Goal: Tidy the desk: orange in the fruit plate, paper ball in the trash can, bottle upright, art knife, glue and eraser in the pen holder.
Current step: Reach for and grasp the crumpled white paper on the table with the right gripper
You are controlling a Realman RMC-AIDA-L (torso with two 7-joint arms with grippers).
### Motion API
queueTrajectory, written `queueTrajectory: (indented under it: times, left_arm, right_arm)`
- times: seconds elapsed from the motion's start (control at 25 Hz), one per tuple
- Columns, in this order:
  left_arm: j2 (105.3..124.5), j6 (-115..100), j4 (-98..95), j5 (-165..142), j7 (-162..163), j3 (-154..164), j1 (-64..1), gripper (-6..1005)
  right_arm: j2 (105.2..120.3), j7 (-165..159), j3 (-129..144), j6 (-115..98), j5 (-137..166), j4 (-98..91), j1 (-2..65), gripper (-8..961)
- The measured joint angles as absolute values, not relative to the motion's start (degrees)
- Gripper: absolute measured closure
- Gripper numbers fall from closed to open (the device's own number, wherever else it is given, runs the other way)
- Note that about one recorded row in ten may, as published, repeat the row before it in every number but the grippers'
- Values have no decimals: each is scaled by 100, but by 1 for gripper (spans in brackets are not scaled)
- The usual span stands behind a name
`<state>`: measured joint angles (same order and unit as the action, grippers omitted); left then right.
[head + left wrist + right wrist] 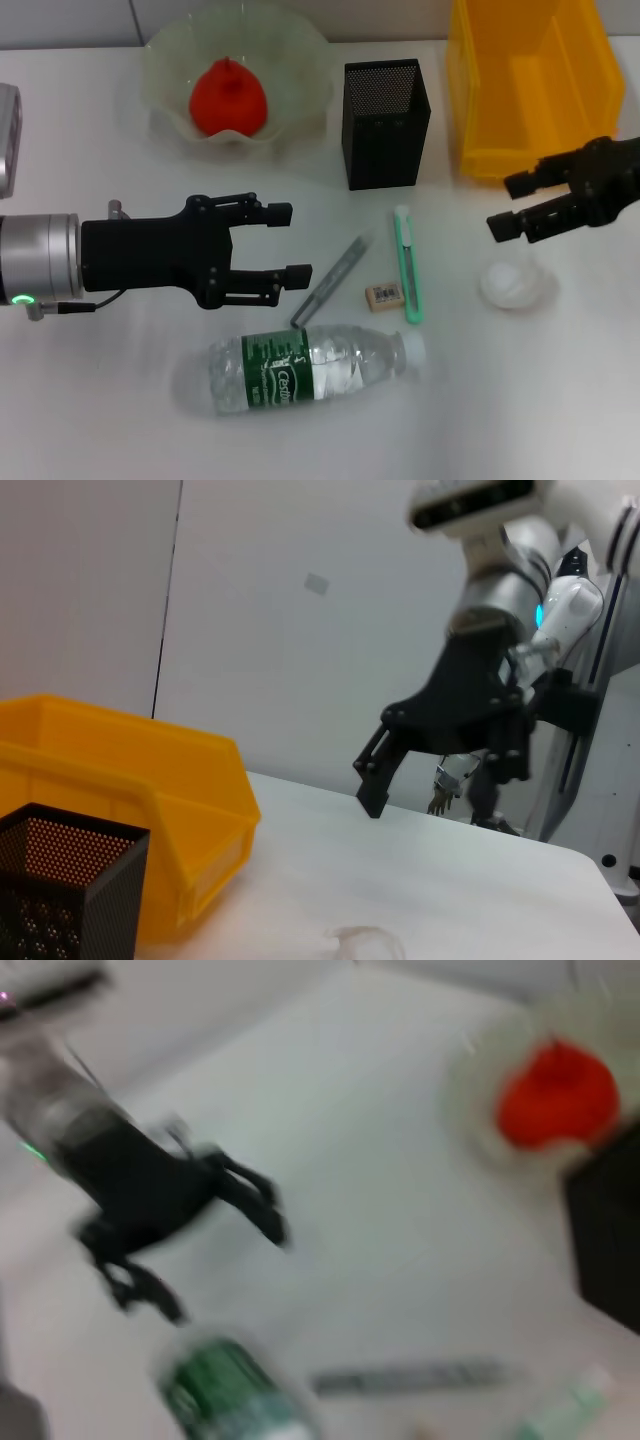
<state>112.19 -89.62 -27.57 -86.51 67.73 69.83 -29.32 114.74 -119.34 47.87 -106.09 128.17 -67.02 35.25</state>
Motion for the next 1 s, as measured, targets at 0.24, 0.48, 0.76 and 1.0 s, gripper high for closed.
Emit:
queueTrajectory:
  times: [0.24, 0.48, 0.76, 1.0]
  left_arm:
    - [11255, -8946, -2760, -8665, 6764, 6894, -2953, 203]
    - [11267, -8929, -2760, -8676, 6764, 6836, -2973, 204]
    - [11276, -8887, -2760, -8680, 6771, 6832, -3005, 205]
    - [11284, -8866, -2760, -8677, 6773, 6836, -3012, 206]
  right_arm:
    - [11635, -12763, 5385, -10700, 14884, -6921, 4308, 137]
    - [11908, -12807, 6325, -10036, 15620, -6812, 4328, 136]
    - [11927, -12745, 6957, -9581, 15522, -6569, 4210, 136]
    - [11940, -12690, 7300, -9237, 15479, -6476, 4108, 136]
